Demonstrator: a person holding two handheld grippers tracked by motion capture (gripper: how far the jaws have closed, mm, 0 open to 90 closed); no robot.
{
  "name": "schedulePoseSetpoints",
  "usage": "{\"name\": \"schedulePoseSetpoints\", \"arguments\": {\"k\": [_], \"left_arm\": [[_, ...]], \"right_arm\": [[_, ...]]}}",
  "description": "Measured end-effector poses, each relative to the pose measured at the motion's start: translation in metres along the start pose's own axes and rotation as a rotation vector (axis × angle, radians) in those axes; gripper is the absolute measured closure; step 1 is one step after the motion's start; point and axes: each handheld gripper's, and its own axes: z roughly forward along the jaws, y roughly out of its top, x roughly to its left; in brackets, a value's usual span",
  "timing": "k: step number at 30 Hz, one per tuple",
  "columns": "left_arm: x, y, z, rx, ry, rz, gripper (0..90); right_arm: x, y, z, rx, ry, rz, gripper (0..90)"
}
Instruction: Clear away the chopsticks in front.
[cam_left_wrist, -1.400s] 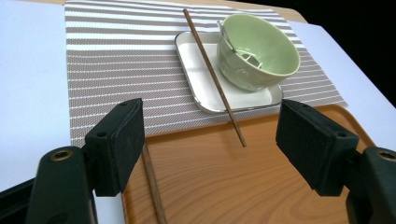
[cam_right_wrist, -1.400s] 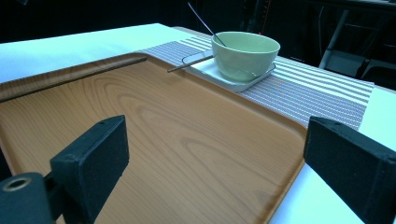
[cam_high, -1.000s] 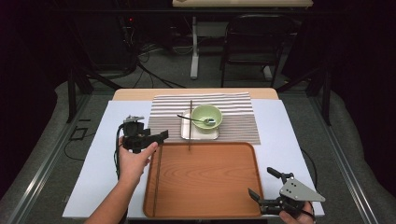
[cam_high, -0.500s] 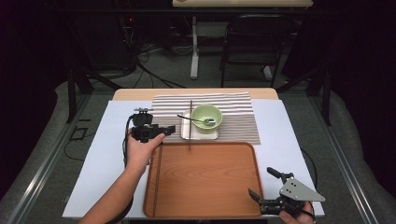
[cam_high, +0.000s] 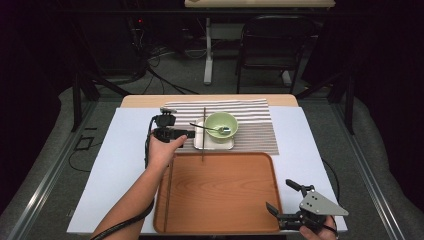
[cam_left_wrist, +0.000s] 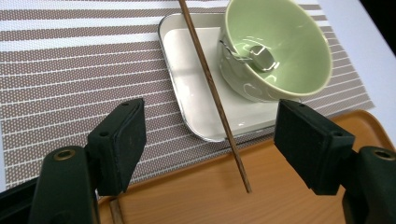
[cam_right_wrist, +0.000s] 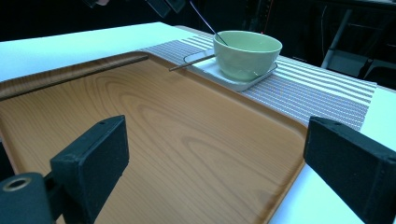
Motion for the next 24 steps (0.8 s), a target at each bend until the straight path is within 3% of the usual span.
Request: {"name": "schedulePoseSetpoints", "arguments": {"k": [7,24], "left_arm": [[-0.002,0.004,0.020,0.011,0.033,0.000,26.7],[-0.007,0.000,0.059,0.036,0.048,0.029,31.4]], "right_arm": [[0.000,0.000,0.000,-0.002,0.003,-0.003,6.7],[0.000,0.001,0.001,-0.001,0.013,0.001,6.7]]}}
